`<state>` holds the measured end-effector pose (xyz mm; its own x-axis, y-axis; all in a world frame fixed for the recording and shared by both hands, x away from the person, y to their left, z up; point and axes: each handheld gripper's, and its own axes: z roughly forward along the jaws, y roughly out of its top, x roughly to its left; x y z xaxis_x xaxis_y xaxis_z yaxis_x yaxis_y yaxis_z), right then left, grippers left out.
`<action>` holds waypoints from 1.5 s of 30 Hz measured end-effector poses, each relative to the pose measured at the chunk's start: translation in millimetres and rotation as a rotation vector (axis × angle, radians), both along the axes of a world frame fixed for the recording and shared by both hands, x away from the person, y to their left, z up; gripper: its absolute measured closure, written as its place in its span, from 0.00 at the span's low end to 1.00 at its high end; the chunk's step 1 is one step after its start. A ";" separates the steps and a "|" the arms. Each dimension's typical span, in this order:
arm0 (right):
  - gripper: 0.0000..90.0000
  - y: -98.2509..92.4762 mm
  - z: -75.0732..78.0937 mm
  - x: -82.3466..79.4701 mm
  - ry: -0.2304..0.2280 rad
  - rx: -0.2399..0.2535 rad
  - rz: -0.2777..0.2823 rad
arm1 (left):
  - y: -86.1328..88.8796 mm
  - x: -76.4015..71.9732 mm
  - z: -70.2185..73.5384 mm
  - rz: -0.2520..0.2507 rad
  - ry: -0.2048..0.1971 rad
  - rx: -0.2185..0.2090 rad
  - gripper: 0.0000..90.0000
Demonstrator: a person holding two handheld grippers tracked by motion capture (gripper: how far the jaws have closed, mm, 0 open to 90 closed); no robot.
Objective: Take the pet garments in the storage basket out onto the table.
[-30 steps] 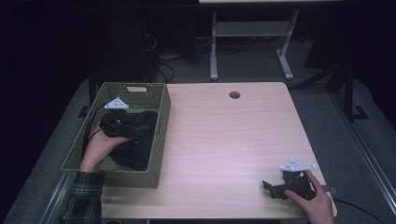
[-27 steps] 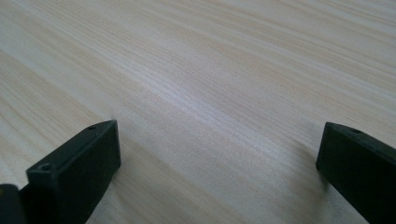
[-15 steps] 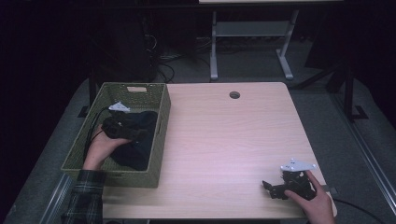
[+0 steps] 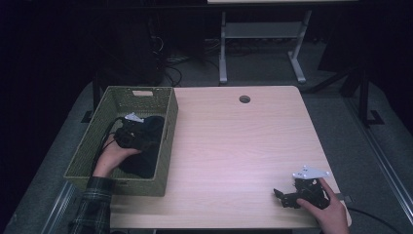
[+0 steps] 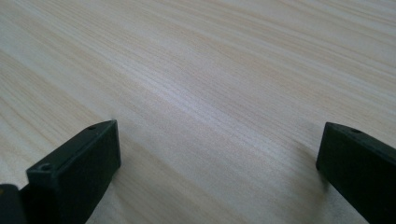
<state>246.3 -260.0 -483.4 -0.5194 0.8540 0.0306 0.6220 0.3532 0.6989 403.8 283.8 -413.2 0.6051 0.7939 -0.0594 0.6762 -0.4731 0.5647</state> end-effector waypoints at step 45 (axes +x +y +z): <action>0.00 0.1 0.0 0.0 0.000 0.000 0.000 | 25.9 -2.2 20.1 0.073 0.076 -0.129 0.81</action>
<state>246.3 -259.9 -483.4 -0.5191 0.8541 0.0310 0.6222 0.3527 0.6989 401.6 309.6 -393.1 0.5363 0.8183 -0.2069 0.7491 -0.3485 0.5634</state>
